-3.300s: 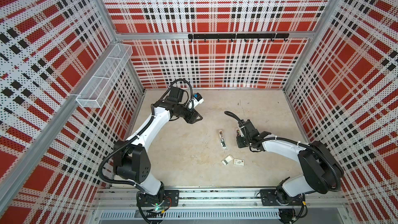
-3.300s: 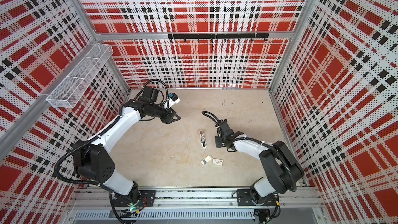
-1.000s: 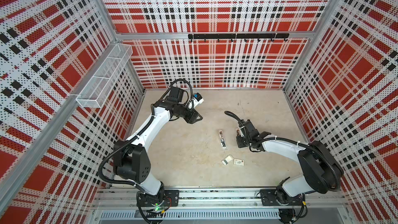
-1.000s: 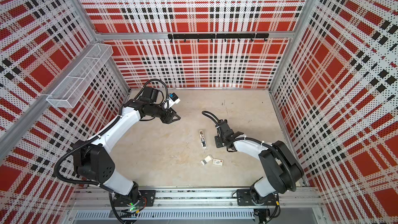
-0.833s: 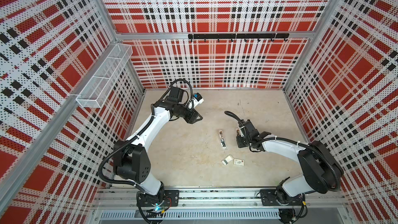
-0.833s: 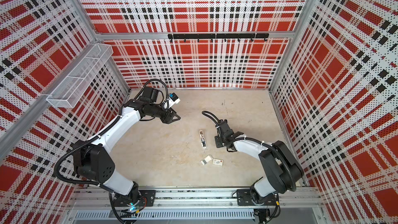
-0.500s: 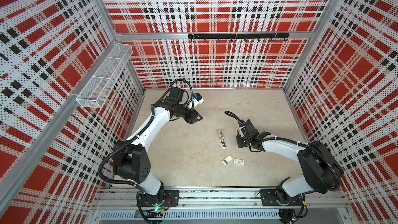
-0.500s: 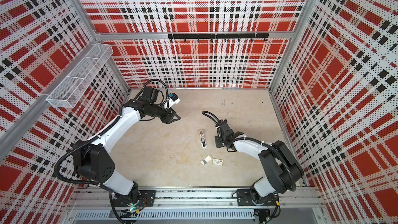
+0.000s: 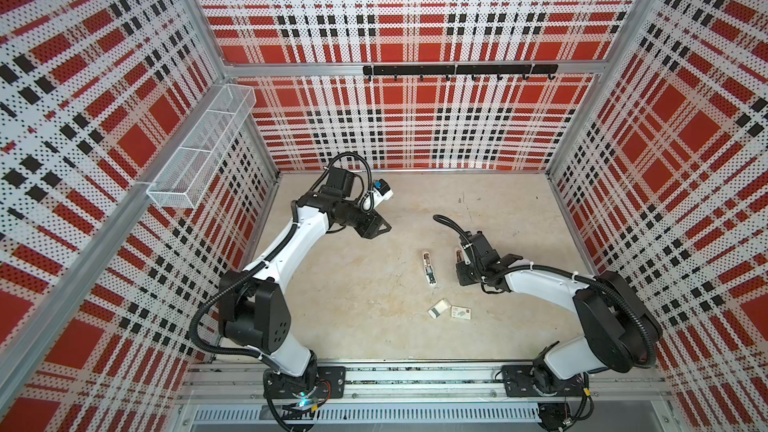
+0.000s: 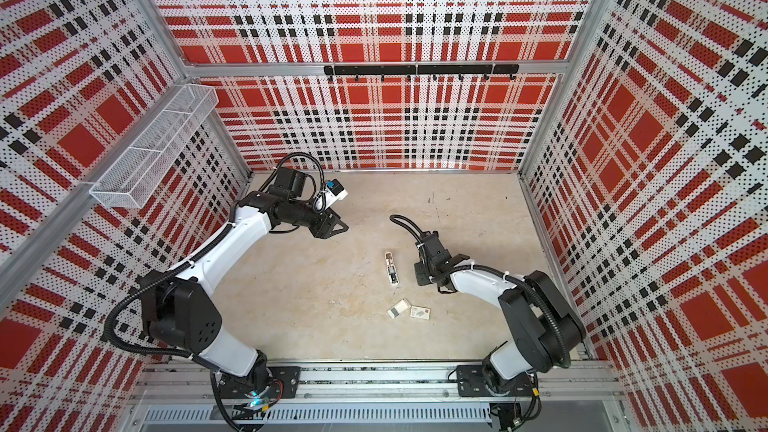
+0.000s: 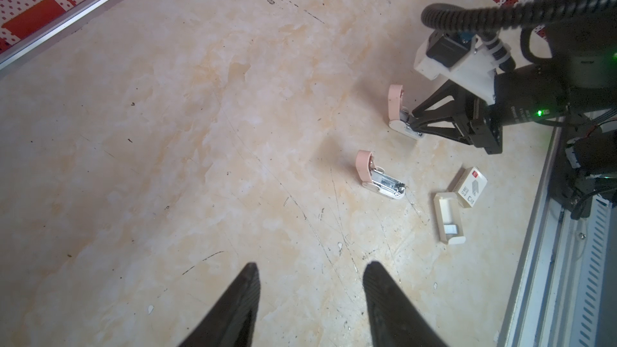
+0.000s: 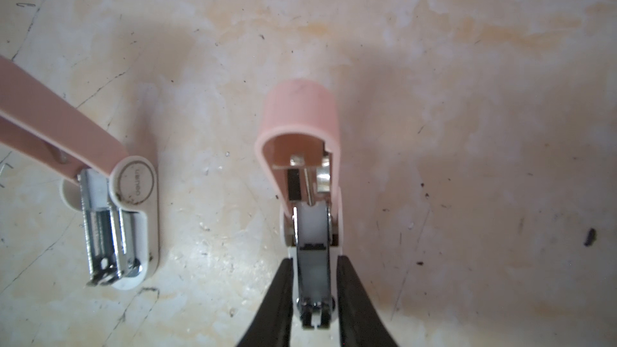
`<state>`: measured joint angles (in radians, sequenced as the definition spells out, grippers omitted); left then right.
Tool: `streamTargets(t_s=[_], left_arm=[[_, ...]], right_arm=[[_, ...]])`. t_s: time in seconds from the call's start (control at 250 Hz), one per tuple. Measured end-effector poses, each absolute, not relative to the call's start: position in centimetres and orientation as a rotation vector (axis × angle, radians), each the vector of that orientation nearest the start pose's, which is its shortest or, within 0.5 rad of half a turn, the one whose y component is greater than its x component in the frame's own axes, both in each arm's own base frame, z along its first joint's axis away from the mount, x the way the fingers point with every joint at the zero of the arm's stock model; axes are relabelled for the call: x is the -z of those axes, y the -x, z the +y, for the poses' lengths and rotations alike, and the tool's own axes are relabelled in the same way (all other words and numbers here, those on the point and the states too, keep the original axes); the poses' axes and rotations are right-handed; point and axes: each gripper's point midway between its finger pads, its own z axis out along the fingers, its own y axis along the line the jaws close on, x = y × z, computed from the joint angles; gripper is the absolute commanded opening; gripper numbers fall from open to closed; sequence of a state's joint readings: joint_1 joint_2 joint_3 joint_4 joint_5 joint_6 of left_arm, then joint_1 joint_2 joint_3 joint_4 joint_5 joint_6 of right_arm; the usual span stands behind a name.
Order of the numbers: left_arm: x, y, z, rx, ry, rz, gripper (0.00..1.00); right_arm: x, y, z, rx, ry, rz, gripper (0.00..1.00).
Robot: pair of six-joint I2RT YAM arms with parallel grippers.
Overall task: Load the staples into the stapler
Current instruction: 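Press the strip down into the channel and open the right gripper, then raise the open right gripper up off the stapler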
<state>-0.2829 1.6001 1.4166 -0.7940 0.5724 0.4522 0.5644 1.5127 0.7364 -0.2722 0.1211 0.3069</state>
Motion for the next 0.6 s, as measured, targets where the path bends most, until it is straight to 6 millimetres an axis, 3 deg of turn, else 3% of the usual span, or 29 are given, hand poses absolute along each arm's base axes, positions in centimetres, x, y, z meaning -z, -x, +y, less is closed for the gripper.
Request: streamTargets(t_s=[0.6], left_arm=[[-21.0,-36.0,-20.1,0.647,-1.084,2.188,0.55]], right_arm=[[-6.0,-30.5,18.0,-0.249,0.315,2.552,0.33]])
